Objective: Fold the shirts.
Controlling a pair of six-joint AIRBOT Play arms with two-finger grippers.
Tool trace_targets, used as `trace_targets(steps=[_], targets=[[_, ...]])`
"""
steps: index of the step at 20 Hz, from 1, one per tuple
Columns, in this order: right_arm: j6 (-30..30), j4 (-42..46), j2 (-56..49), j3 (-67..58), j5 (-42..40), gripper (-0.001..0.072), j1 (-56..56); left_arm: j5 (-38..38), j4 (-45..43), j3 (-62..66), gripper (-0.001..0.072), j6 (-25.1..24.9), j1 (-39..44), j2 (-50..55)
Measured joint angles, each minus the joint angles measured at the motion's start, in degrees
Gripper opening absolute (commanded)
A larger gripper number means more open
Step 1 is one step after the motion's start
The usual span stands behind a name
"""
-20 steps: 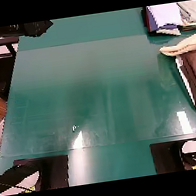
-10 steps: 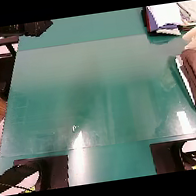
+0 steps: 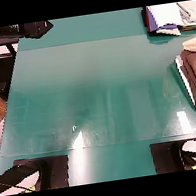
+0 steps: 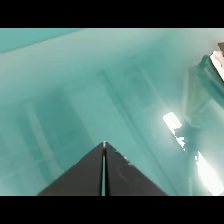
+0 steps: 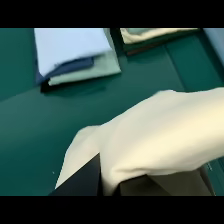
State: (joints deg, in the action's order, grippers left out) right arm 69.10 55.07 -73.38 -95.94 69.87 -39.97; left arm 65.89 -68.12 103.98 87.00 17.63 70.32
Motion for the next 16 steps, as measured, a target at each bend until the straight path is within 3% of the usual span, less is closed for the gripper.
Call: trace_targets(steps=[5,6,7,8,9,12,16], targets=[[0.79,10.1,10.8,18.88,2.89,0.0044,-6.1,1.05,-0.04,0.0,0.0025,-0.28,0.0,0.0],[1.01,11.96,12.7,22.62,3.06,0.0164,-7.3,1.29,-0.04,0.0,0.0025,-0.33,0.0,0.0],[1.25,13.86,14.58,26.45,3.21,0.0353,-8.66,1.46,-0.04,0.0,0.0025,-0.37,0.0,0.0],[1.4,15.28,16.09,29.68,3.34,0.0589,-9.92,1.64,-0.04,0.0,0.0025,-0.44,0.0,0.0],[2.05,16.26,17.4,32.81,3.19,0.072,-11.21,1.86,-0.09,0.0,0.0025,-0.48,0.0,0.0],[4.76,18.18,19.5,37.51,2.51,0.0705,-14.49,2.36,-0.09,0.0,0.0025,-1.2,0.0,0.0],[6.88,15.39,20.5,34.12,1.9,0.0686,-13.73,2.67,-0.07,0.0,0.0026,-1.62,0.0,0.0]])
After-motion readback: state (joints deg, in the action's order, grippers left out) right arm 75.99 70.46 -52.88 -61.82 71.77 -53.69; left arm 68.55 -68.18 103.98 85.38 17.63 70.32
